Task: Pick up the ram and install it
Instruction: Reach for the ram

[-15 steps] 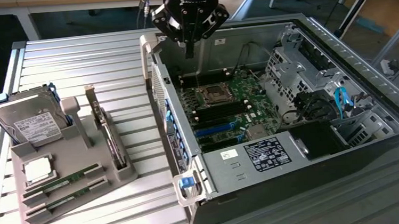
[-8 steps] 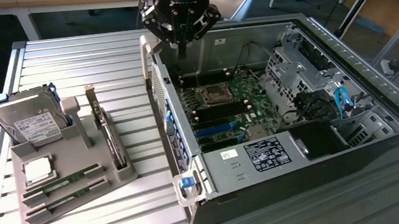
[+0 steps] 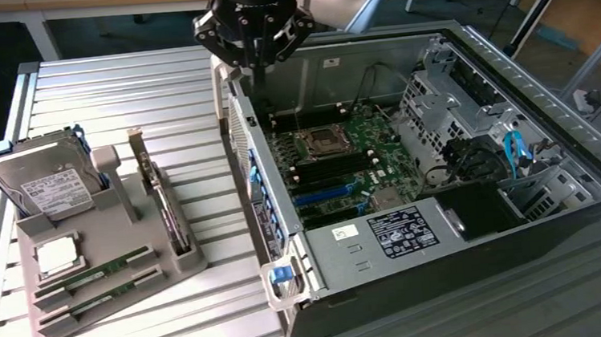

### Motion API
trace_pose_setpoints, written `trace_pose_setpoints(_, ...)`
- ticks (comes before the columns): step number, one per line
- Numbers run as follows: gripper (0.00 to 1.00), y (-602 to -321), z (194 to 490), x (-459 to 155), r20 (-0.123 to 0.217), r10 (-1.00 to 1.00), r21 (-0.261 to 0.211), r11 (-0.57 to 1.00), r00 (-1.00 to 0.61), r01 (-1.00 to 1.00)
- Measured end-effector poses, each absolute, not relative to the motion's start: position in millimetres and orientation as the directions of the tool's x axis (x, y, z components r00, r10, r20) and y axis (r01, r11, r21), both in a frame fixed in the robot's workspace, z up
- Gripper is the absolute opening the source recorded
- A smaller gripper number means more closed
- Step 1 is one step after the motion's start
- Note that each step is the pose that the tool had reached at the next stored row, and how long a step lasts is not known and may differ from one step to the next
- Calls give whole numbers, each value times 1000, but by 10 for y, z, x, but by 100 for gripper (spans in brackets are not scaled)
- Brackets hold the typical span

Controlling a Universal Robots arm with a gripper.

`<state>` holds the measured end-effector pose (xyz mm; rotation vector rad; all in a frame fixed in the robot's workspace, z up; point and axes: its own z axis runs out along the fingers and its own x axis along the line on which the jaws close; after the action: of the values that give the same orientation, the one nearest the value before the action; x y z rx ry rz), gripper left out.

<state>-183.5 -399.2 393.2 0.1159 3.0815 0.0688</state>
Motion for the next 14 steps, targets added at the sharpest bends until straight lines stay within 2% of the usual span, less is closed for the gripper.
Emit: trace_pose_setpoints(14,11,-3993,3931,-1993,-65,76,47,996,-995,73)
